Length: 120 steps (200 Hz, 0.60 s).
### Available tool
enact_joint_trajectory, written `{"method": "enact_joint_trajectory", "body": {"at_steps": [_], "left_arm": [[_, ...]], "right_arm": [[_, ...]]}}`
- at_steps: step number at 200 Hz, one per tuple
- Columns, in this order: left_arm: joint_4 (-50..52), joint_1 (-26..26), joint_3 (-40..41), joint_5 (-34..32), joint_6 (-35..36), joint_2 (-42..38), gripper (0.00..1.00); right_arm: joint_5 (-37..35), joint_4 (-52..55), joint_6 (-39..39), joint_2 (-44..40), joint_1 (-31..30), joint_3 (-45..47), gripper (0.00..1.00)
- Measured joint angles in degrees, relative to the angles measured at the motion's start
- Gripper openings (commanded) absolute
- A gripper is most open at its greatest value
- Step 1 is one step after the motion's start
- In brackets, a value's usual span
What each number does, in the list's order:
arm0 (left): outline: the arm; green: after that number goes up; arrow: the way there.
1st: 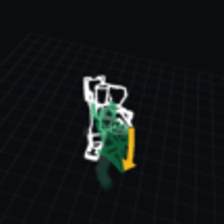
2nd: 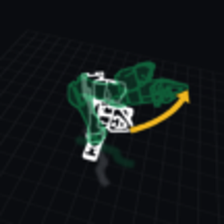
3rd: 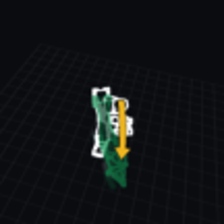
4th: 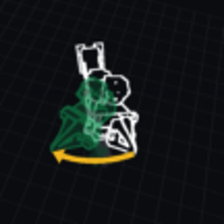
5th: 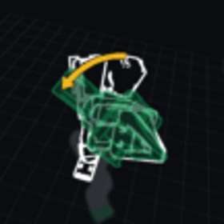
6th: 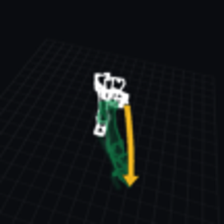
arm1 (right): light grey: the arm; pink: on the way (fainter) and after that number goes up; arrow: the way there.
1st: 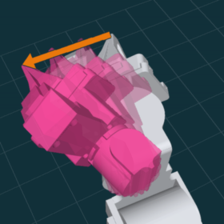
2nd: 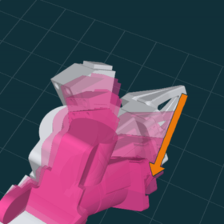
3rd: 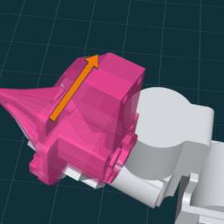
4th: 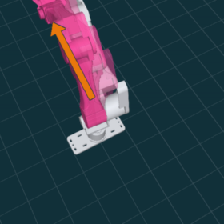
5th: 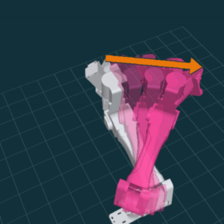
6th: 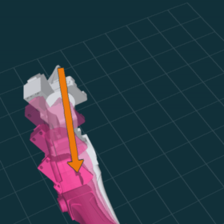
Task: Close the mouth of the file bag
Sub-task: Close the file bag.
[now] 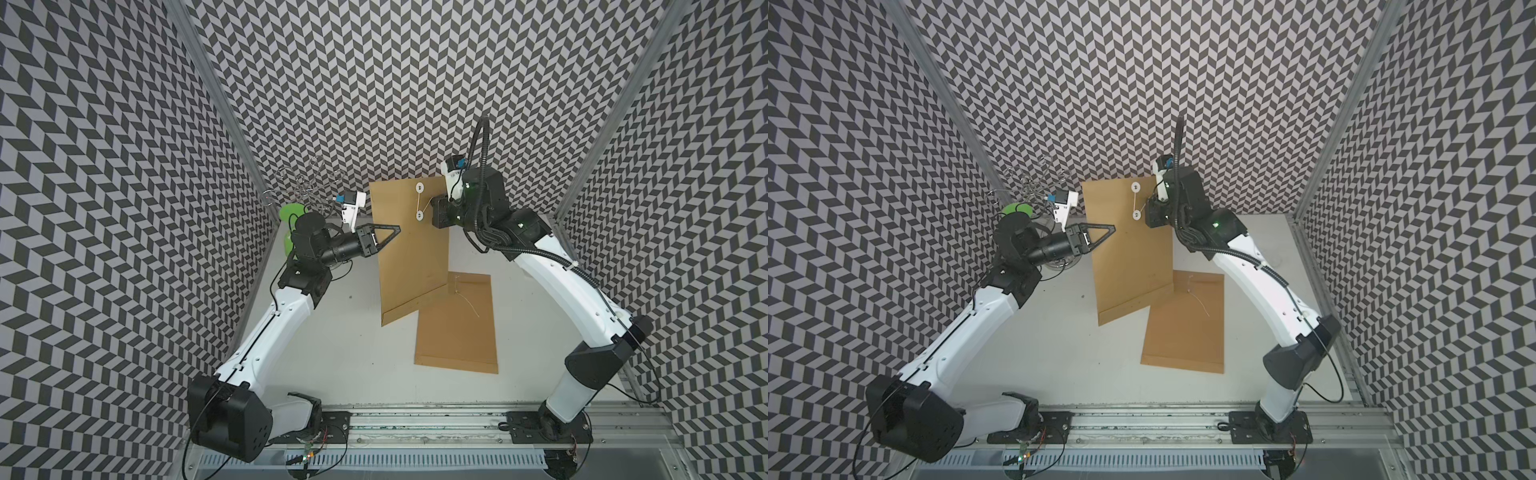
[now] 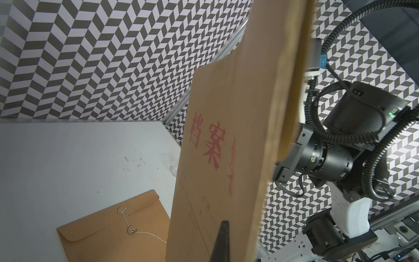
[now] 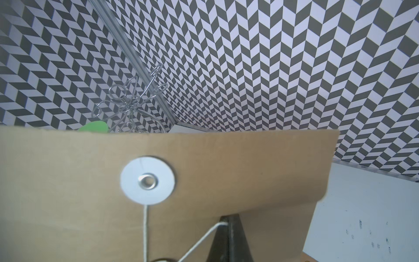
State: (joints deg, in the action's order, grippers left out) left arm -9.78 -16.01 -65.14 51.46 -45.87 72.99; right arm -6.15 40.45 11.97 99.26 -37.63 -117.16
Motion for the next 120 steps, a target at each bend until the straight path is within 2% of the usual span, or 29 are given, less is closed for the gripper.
{"method": "enact_joint_trajectory", "body": {"at_steps": [120], "left_arm": [[-0.6,-1.1,2.1,-2.7,0.2,0.0,0.00]], "right_arm": [[-3.5,2.0,0.0,2.5,-8.0,-2.8,0.00]]}}
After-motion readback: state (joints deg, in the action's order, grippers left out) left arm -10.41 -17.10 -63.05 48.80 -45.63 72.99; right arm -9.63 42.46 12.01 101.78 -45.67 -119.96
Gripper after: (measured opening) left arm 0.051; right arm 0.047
